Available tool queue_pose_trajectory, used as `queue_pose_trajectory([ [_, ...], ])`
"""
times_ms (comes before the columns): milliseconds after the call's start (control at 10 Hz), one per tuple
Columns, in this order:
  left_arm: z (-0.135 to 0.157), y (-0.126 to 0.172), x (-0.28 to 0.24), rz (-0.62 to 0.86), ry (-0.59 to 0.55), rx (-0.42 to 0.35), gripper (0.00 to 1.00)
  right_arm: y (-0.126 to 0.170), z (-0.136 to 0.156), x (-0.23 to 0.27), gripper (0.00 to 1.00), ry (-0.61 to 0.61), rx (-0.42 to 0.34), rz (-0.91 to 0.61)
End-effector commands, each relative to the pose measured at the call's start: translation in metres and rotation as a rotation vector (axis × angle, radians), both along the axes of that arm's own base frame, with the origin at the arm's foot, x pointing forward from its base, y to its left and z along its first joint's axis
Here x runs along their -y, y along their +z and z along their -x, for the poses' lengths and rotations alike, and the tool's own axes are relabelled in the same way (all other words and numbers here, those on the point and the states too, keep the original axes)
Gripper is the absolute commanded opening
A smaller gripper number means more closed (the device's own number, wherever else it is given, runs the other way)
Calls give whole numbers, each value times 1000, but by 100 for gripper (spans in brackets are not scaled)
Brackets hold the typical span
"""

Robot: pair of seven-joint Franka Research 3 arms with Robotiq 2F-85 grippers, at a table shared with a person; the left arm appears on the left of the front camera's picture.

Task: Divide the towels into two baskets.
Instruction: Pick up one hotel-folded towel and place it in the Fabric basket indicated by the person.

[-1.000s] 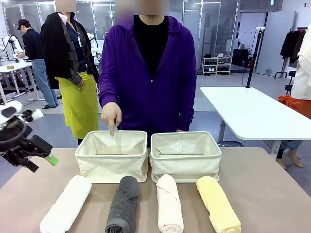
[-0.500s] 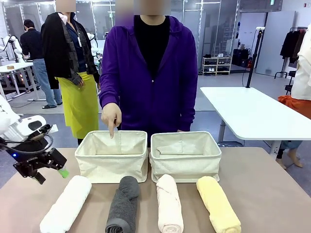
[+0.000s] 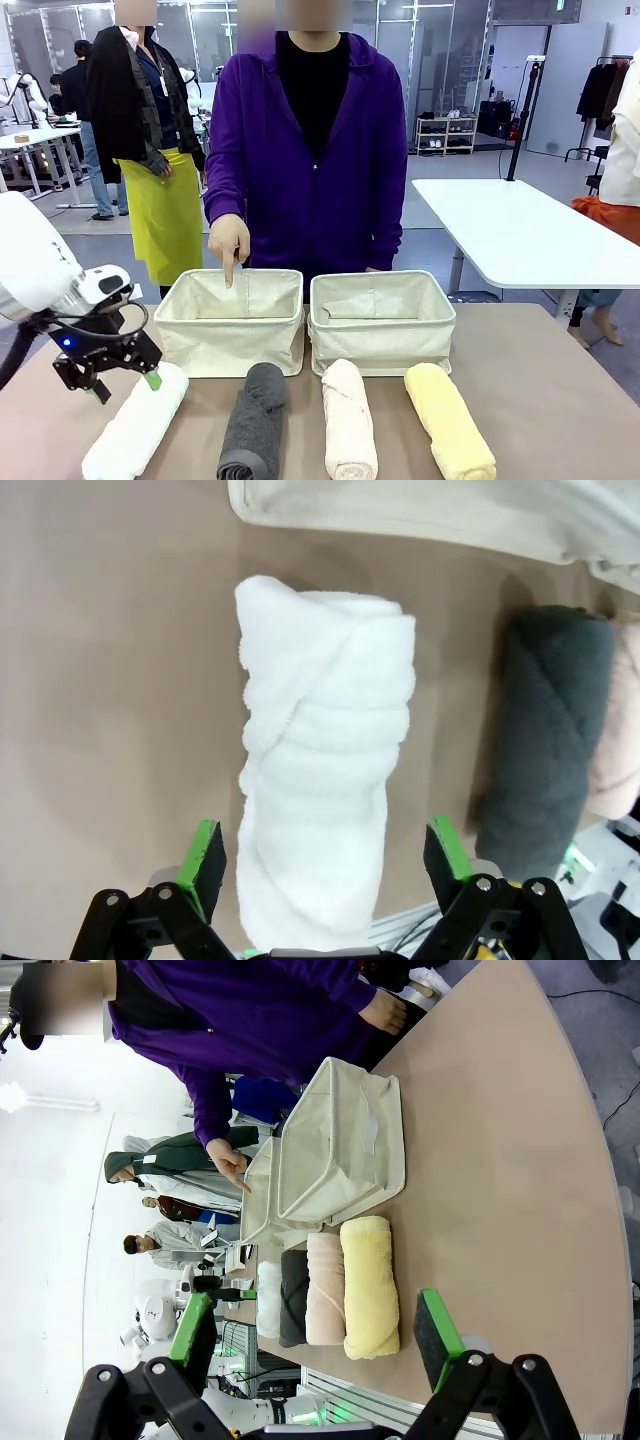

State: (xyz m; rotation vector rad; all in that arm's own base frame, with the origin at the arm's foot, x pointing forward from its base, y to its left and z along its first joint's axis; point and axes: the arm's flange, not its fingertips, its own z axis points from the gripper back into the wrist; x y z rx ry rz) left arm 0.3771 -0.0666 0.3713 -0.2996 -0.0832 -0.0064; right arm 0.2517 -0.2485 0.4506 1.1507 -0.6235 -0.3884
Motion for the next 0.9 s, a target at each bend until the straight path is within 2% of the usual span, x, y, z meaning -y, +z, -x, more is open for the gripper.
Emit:
queue_pose_trajectory([
  [0,69,-54,-8,-43,42,18,100,2,2,0,100,-2,21,-8],
  [300,76,-68,-3,-27,12,-56,100,2,2,0,100,-2,21,-8],
  [400,78,-69,-1,-13,-10,-73,93,2,2,0,100,-2,21,-8],
  [500,79,-69,0,5,-19,-85,80,2,2,0,100,-2,21,-8],
  [600,79,-69,0,0,-28,-88,74,2,2,0,100,-2,21,-8],
  [700,79,-68,-1,-2,-31,-84,61,2,2,0,100,-2,21,-8],
  [800,80,-68,-1,-2,-30,-84,54,2,2,0,100,-2,21,-8],
])
